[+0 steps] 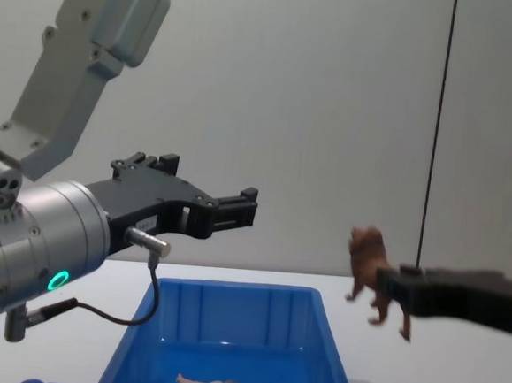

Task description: Pick up the two dolls from the table and place them into the box.

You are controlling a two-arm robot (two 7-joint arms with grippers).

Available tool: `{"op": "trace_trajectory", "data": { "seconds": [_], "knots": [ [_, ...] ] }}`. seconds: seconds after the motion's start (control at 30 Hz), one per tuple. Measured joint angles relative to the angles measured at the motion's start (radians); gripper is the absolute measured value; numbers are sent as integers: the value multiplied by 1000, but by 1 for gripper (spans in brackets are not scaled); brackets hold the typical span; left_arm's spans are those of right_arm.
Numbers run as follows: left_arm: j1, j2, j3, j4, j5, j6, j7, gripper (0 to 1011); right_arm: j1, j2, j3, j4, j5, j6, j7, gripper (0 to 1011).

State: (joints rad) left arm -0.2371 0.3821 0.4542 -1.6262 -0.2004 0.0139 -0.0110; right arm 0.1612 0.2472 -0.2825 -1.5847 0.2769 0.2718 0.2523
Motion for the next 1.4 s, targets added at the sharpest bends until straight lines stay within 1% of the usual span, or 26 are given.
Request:
{"op": "trace_trajectory", "data": {
  "seconds": [0.1, 0.23, 0.37, 0.6, 0.7, 0.8, 0.83, 0.87, 0.9, 0.93, 1.0, 1.03, 1.13, 1.17, 1.2, 1.27, 1.3, 1.4],
  "knots": [
    [0, 0, 0, 0, 0, 0, 0, 1003, 16, -7, -2, -15, -2, -7, 24, 249],
    [0, 0, 0, 0, 0, 0, 0, 1003, 34, -18, -8, -22, -3, -3, 54, 248],
    [0, 0, 0, 0, 0, 0, 0, 1003, 56, -35, -18, -22, -3, 16, 80, 249],
    [0, 0, 0, 0, 0, 0, 0, 1003, 89, -66, -39, 7, -4, 59, 114, 250],
    [0, 0, 0, 0, 0, 0, 0, 1003, 105, -83, -51, 31, -8, 79, 127, 340],
    [0, 0, 0, 0, 0, 0, 0, 1003, 112, -91, -57, 46, -10, 88, 134, 425],
    [0, 0, 0, 0, 0, 0, 0, 1003, 116, -95, -60, 52, -11, 92, 138, 486],
    [0, 0, 0, 0, 0, 0, 0, 1003, 118, -96, -62, 56, -12, 94, 140, 518],
    [0, 0, 0, 0, 0, 0, 0, 1003, 120, -99, -64, 61, -13, 97, 143, 518],
    [0, 0, 0, 0, 0, 0, 0, 1003, 120, -99, -64, 61, -13, 97, 143, 546],
    [0, 0, 0, 0, 0, 0, 0, 1003, 122, -100, -66, 67, -14, 98, 147, 644],
    [0, 0, 0, 0, 0, 0, 0, 1003, 122, -100, -66, 67, -14, 98, 147, 644],
    [0, 0, 0, 0, 0, 0, 0, 1003, 120, -94, -63, 67, -10, 98, 149, 763],
    [0, 0, 0, 0, 0, 0, 0, 1003, 119, -91, -61, 67, -9, 98, 149, 772],
    [0, 0, 0, 0, 0, 0, 0, 1003, 117, -88, -59, 65, -7, 97, 149, 818],
    [0, 0, 0, 0, 0, 0, 0, 1003, 110, -77, -52, 58, 0, 94, 149, 871],
    [0, 0, 0, 0, 0, 0, 0, 1003, 108, -73, -49, 55, 3, 92, 148, 922],
    [0, 0, 0, 0, 0, 0, 0, 1003, 94, -54, -37, 42, 12, 84, 147, 968]
  ]
}}
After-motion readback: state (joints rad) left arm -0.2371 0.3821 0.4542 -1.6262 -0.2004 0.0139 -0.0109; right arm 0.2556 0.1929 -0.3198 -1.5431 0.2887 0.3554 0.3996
